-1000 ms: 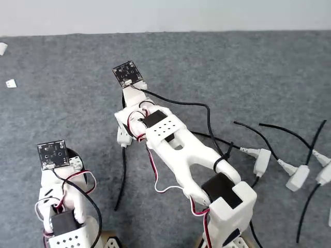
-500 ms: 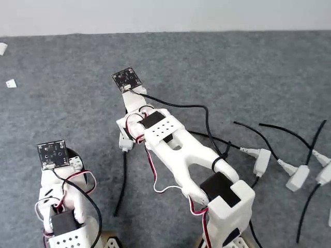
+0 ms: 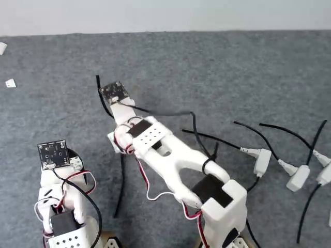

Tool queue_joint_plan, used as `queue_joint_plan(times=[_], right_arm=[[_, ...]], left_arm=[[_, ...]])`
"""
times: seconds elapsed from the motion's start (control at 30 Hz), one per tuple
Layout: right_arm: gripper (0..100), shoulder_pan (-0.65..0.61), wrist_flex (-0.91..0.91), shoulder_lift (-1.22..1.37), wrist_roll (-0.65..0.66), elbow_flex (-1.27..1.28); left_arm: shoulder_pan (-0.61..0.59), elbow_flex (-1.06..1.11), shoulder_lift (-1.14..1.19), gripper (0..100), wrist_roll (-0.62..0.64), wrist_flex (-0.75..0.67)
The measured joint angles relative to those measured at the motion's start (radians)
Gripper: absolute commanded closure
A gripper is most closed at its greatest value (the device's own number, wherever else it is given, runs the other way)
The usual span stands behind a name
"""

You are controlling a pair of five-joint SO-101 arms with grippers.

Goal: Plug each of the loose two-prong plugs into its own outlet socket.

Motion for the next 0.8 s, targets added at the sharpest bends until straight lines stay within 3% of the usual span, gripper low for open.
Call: queue_joint_plan(times=[0.27,0.5,0.63,0.8], right_arm=[[74.3,-0.021,0.0,0.051,-0.149,-0.049],[75.7,-0.034,0.106,0.232,-0.164,-0.264],[97.6,-0.032,0.203,0.296,-0.109,-0.388],[99.7,-0.032,0.267,0.311,-0.058,-0.433]], left_arm=[[-0.038,0.0,0.0,99,0.0,-0.002],[-0.081,0.0,0.0,99,0.0,-0.017],[-0.095,0.0,0.0,98,0.032,-0.031],[-0.095,0.0,0.0,98,0.043,-0.031]])
